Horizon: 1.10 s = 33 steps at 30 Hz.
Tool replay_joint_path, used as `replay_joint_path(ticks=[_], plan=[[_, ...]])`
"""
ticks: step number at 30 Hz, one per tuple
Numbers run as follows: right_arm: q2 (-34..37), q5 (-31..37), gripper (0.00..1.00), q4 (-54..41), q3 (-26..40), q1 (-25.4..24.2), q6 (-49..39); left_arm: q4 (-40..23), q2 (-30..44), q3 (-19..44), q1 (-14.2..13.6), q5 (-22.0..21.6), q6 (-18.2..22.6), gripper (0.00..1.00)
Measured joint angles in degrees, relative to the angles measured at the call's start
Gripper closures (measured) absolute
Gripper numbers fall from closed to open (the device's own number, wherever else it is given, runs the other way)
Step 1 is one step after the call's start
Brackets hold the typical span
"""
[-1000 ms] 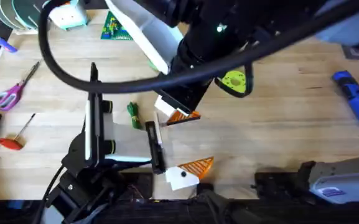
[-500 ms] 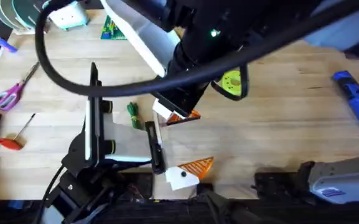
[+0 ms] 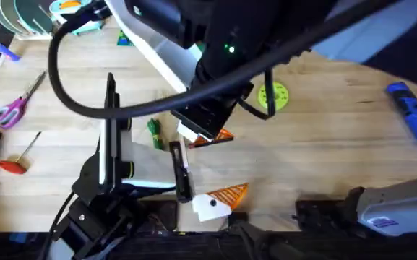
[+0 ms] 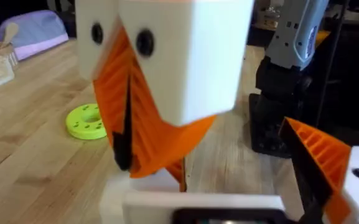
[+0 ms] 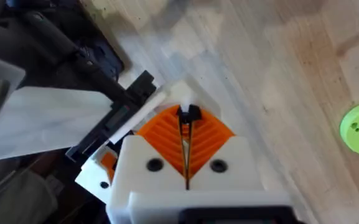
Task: Pick up the gripper from the table and insert it into the empty holder that is missing its gripper. Then pick up a screw, insert it into the mounting hole, and use the screwdriver to tighten it. Finally, clean up the table by picking up the vegetable and placing it into the bucket.
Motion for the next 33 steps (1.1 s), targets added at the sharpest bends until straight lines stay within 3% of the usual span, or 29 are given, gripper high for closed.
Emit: replay_joint_path(ticks=[13, 16, 27, 31, 33], plan=[[0.02, 0.00, 0.991, -0.02, 0.00, 0.00, 0.05, -0.02, 0.00, 0.00, 0.00, -0.02, 0.00, 0.007], [0.02, -0.07, 0.838, -0.15, 0.00, 0.02, 0.19, 0.02, 0.00, 0.00, 0.02, -0.04, 0.00, 0.009], [0.04, -0.23, 0.582, -0.44, 0.00, 0.37, 0.48, 0.01, 0.00, 0.00, 0.02, -0.14, 0.02, 0.008], [-0.27, -0.16, 0.357, -0.68, 0.00, 0.27, 0.76, 0.02, 0.00, 0.00, 0.02, -0.32, 0.00, 0.008], [-0.71, 0.34, 0.158, -1.13, 0.00, -0.12, 0.90, 0.07, 0.00, 0.00, 0.02, -0.32, 0.09, 0.008]])
